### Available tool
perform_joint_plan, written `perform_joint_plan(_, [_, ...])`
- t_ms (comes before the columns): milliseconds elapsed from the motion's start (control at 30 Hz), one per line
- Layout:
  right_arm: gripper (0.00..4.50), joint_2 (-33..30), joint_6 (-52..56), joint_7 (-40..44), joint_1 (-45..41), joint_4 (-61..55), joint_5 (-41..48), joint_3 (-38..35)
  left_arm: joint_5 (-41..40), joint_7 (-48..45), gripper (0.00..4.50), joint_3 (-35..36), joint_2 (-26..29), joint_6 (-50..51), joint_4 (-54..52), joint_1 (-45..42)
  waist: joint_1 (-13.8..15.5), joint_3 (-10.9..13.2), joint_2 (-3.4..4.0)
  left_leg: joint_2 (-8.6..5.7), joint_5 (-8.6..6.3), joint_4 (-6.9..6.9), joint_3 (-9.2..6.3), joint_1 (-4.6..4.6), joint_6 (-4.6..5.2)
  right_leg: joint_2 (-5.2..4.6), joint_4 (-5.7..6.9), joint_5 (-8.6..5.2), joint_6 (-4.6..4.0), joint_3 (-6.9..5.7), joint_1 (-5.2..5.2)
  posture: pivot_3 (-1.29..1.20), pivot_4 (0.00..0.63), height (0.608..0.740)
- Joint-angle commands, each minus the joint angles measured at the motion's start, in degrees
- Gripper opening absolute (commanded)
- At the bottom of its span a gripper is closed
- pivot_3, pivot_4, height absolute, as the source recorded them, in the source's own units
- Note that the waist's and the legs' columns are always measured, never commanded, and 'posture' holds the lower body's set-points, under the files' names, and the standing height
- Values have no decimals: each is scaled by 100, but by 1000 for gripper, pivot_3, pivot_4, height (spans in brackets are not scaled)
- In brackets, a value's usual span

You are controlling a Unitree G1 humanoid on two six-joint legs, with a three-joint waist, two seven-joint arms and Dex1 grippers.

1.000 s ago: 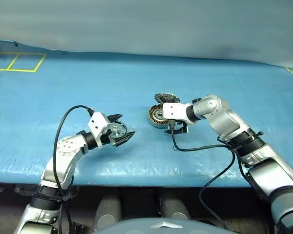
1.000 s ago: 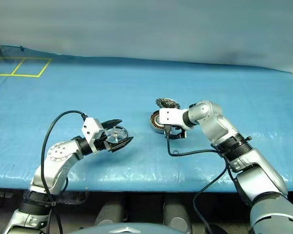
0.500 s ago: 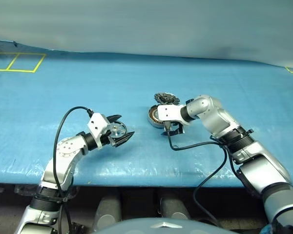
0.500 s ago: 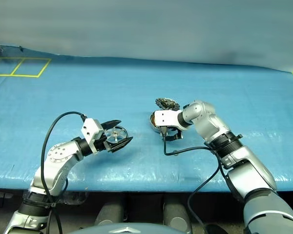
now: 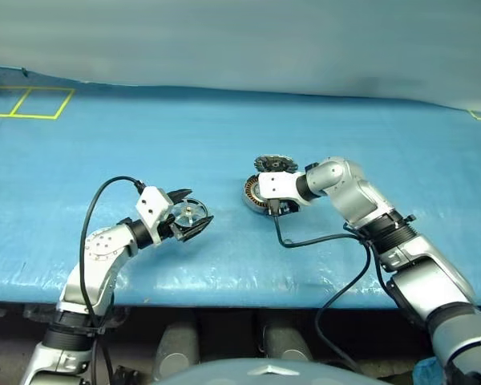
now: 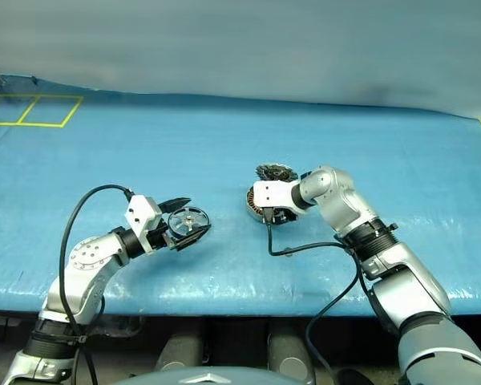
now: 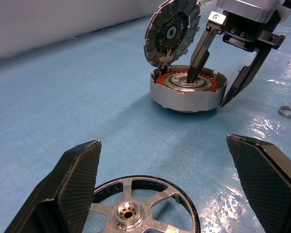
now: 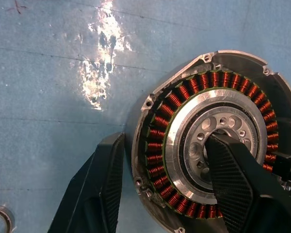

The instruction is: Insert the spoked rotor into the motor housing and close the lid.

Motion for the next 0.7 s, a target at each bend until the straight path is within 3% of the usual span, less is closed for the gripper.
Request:
perform_joint_plan(33, [2349, 73, 133, -78, 289, -807, 117, -105, -17, 39, 4500, 181, 98, -70, -283, 26, -7, 0, 0, 1, 0, -3, -1, 0, 0, 0, 2, 0, 0, -2, 0, 0, 150, 740])
perform_joint_plan(333, [2349, 341, 536, -225, 788, -1944, 81, 42, -50, 36, 4500, 359, 256, 6, -296, 14, -5, 2, 2, 2, 0, 0, -1, -2, -1, 1, 2, -8, 1, -3, -3, 0, 150, 740])
perform_joint_plan(700, [2349, 390, 686, -355, 943, -1866, -132, 345, -60, 69, 4500, 353, 274, 59, -409, 81, 6, 1, 2, 2, 0, 2, -1, -1, -1, 0, 2, -16, -12, -3, -1, 0, 150, 740])
